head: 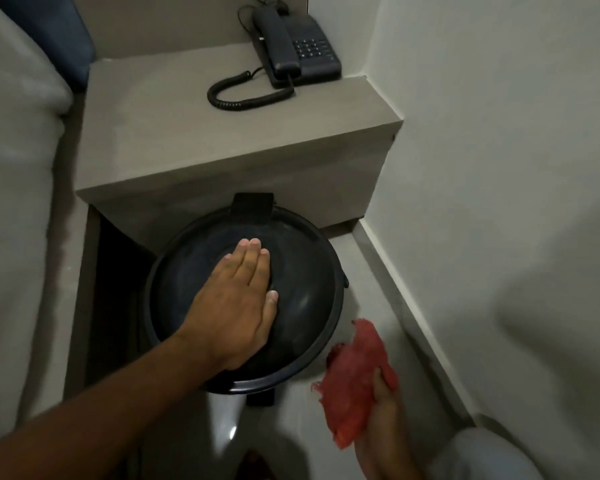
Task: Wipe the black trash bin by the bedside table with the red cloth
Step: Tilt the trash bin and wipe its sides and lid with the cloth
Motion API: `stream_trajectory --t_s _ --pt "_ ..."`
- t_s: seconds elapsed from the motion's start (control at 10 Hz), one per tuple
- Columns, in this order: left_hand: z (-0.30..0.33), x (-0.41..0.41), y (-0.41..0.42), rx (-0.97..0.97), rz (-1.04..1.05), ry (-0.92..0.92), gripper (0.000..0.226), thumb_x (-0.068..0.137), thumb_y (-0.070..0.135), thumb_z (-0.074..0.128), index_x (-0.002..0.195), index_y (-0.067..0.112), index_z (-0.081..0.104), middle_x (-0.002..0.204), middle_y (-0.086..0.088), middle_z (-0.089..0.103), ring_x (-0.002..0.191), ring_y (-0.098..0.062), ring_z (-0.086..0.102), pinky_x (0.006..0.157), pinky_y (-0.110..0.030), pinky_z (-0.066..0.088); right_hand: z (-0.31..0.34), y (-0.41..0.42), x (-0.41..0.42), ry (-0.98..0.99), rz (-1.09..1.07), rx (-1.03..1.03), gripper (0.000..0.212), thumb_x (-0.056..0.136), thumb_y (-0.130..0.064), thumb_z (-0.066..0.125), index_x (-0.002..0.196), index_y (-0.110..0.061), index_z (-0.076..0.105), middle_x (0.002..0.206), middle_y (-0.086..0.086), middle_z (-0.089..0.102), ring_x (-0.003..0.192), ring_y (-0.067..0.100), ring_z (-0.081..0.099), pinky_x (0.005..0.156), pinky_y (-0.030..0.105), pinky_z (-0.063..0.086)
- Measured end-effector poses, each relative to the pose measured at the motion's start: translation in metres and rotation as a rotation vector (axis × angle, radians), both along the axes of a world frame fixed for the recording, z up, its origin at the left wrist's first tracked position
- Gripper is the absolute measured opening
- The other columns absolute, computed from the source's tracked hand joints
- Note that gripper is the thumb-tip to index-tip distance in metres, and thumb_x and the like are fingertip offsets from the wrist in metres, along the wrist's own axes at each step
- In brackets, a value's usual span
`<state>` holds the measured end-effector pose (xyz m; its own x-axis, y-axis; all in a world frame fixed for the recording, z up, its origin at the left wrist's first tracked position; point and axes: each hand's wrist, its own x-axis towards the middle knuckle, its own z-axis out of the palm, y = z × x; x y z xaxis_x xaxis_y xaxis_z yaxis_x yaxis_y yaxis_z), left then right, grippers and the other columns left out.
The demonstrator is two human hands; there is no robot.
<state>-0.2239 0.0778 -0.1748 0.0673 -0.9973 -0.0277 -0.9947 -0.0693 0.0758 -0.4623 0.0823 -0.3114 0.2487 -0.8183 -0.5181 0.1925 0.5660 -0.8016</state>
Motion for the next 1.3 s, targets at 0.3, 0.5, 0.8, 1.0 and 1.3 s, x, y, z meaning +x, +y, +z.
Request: stream_trajectory --t_s 0.3,0.5,0.8,1.0,1.3 --pt "0.01 -0.031 -0.002 0.073 0.057 0.063 0.095 0.088 0.071 0.012 0.151 0.0 0.011 0.16 -0.022 0.006 0.148 -0.03 -0.001 0.119 -0.042 0.004 -0.002 0.022 -0.021 -0.267 -0.196 0.151 0.057 0.089 -0.038 0.055 0.146 -0.028 0.053 0.144 0.018 0.061 0.131 0.042 0.057 0.1 0.076 0.043" --pt "0.003 -0.07 -0.004 0.176 -0.037 -0.161 0.127 0.064 0.062 0.066 0.15 0.004 -0.009 0.158 -0.027 -0.012 0.145 -0.039 -0.014 0.118 -0.054 0.004 -0.004 0.017 -0.033 -0.215 -0.231 0.124 0.044 0.105 -0.033 0.046 0.147 -0.02 0.049 0.13 0.021 0.069 0.119 0.04 0.066 0.107 0.063 0.045" --pt "0.053 -0.038 -0.033 -0.008 0.24 0.238 0.099 0.058 0.064 0.056 0.14 0.01 0.041 0.132 -0.018 0.052 0.114 -0.034 0.054 0.093 -0.049 0.051 0.019 0.004 -0.028 -0.156 -0.205 -0.135 0.041 0.081 -0.067 0.062 0.118 -0.051 0.07 0.127 -0.005 0.074 0.111 0.014 0.072 0.083 0.031 0.061" --pt "0.047 -0.024 -0.037 -0.076 0.33 0.396 0.094 0.064 0.067 0.055 0.144 0.02 0.038 0.113 -0.005 0.057 0.092 -0.02 0.059 0.077 -0.035 0.053 0.025 -0.006 -0.024 -0.195 -0.114 -0.245 0.064 0.088 -0.063 0.056 0.145 -0.036 0.051 0.146 0.0 0.061 0.127 0.016 0.063 0.098 0.034 0.057" --pt "0.039 -0.019 -0.04 0.027 0.241 0.352 0.094 0.072 0.073 0.046 0.152 0.036 0.012 0.16 -0.007 0.022 0.141 -0.029 0.027 0.108 -0.056 0.032 0.078 -0.004 0.008 -0.001 -0.044 -0.451 0.034 0.098 -0.061 0.046 0.13 -0.069 0.046 0.157 -0.007 0.044 0.135 0.009 0.055 0.104 0.035 0.053"
